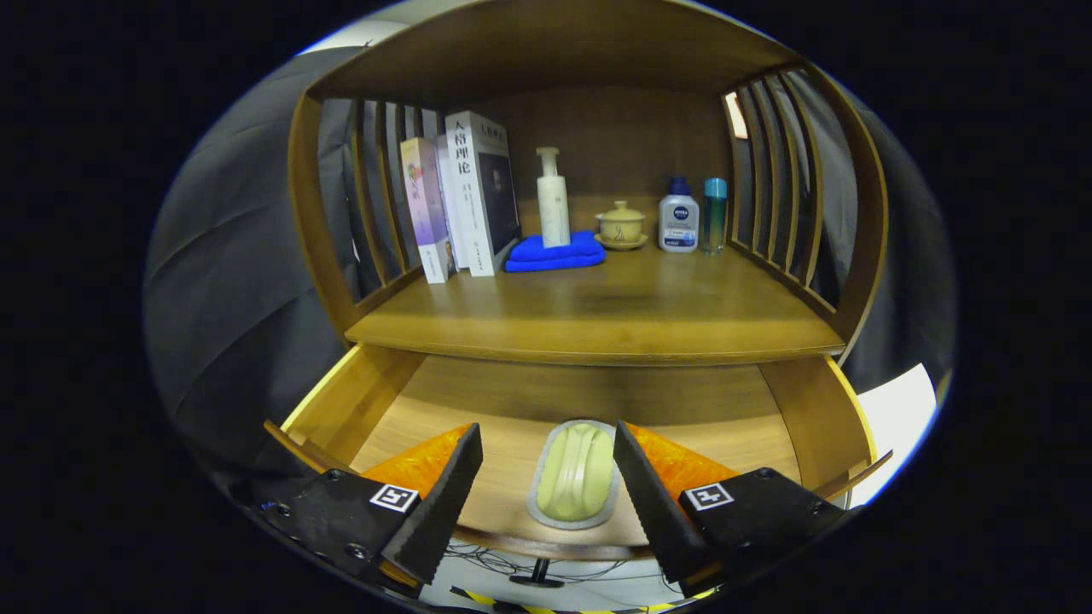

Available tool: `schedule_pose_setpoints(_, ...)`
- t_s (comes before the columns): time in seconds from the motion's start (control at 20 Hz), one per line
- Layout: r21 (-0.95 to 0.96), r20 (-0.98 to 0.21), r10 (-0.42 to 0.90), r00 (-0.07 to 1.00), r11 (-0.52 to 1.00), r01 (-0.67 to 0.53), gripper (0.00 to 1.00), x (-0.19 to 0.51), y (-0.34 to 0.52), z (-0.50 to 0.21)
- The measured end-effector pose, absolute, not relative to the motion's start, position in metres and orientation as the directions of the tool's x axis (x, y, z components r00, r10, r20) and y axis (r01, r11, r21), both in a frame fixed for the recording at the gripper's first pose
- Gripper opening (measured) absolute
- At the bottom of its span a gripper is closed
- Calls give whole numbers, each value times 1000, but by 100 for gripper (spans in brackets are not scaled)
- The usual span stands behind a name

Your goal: Pull open the drawer, take out the items inside it, and place them on the countertop above the cabinet.

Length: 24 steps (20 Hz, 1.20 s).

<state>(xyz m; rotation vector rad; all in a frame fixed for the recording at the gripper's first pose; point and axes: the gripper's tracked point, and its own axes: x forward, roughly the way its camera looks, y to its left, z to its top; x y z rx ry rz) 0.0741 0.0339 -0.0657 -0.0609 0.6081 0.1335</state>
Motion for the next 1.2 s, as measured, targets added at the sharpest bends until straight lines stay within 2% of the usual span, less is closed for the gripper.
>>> schedule_pose_setpoints(0.25, -91, -652, 40, 757, 987, -131, 97, 92, 25, -90)
schedule_pose_setpoints(0.65, -89, -735, 2, 678, 991, -100, 98, 104, 20, -121)
schedule_pose_setpoints(0.75, -82, -753, -2, 658, 993, -90, 95, 101, 17, -131)
schedule_pose_setpoints(0.8, -76, -758, -3, 652, 994, -85, 91, 99, 16, -133)
schedule_pose_setpoints(1.05, -42, -750, 4, 662, 998, -53, 43, 99, 14, -138)
schedule_pose_setpoints(1.15, -34, -764, 34, 644, 995, -92, 23, 92, 18, -139)
schedule_pose_setpoints(1.2, -35, -751, 26, 659, 996, -79, 23, 92, 19, -139)
